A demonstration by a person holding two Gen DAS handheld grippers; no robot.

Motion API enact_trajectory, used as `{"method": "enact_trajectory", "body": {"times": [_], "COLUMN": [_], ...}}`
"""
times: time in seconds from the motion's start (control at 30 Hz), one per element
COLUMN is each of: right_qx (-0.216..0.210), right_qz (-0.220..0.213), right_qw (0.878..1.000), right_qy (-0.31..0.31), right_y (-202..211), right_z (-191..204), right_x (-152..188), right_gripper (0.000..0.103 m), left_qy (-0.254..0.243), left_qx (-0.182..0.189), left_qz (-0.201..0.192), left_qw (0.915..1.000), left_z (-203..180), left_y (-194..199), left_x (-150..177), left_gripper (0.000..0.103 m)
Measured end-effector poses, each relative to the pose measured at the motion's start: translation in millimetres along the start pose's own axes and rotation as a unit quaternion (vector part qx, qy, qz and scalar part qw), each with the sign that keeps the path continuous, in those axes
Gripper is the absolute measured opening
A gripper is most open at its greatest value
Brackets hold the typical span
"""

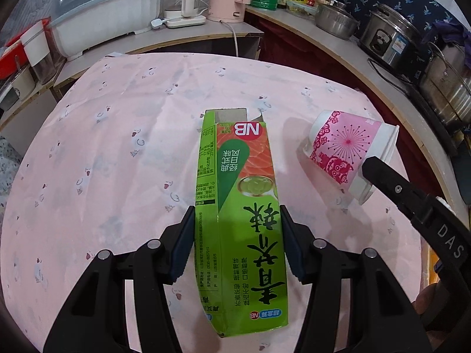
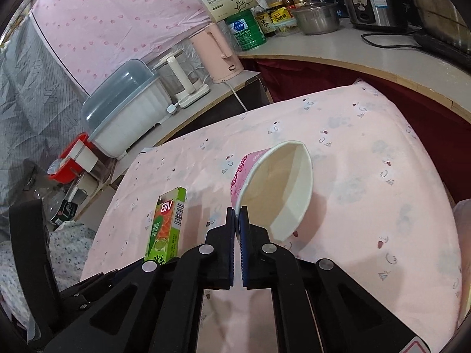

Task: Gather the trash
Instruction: 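Carry the tea carton and pink cup over the white trash bin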

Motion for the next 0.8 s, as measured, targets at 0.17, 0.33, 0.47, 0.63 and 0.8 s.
{"method": "enact_trajectory", "body": {"times": [0.17,0.33,0.47,0.63,0.8], "right_qx": [0.004,0.01,0.018,0.031,0.047], "right_qz": [-0.027,-0.053,-0.074,-0.097,-0.12], "right_qw": [1.0,0.998,0.997,0.994,0.989], "right_qy": [-0.006,-0.017,-0.029,-0.05,-0.072], "right_y": [39.1,76.1,105.1,139.4,172.8], "right_z": [-9.4,-25.4,-42.9,-70.9,-103.1], "right_x": [-4.7,-7.8,-9.1,-9.0,-7.4], "right_gripper": [0.004,0.004,0.004,0.004,0.004], "left_qy": [-0.017,-0.04,-0.061,-0.088,-0.12], "left_qx": [0.011,0.023,0.035,0.051,0.069], "left_qz": [-0.014,-0.025,-0.031,-0.036,-0.037], "left_qw": [0.9997,0.9986,0.9971,0.9941,0.9897], "left_z": [-28.4,-60.3,-89.0,-126.6,-168.4], "left_y": [22.6,41.9,54.4,66.0,73.1], "left_x": [3.8,8.4,12.0,15.5,20.7], "left_gripper": [0.052,0.052,0.052,0.052,0.052]}}
Point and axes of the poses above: each gripper's, at about its wrist camera, not at the fingertips, and y roughly against the way its jaws point, z to its left, x to its underside, the point moved 5 cm from there along -y, roughly the way its jaws point, and after that the axes turned 11 degrees about -y, right-handed, at the moved point
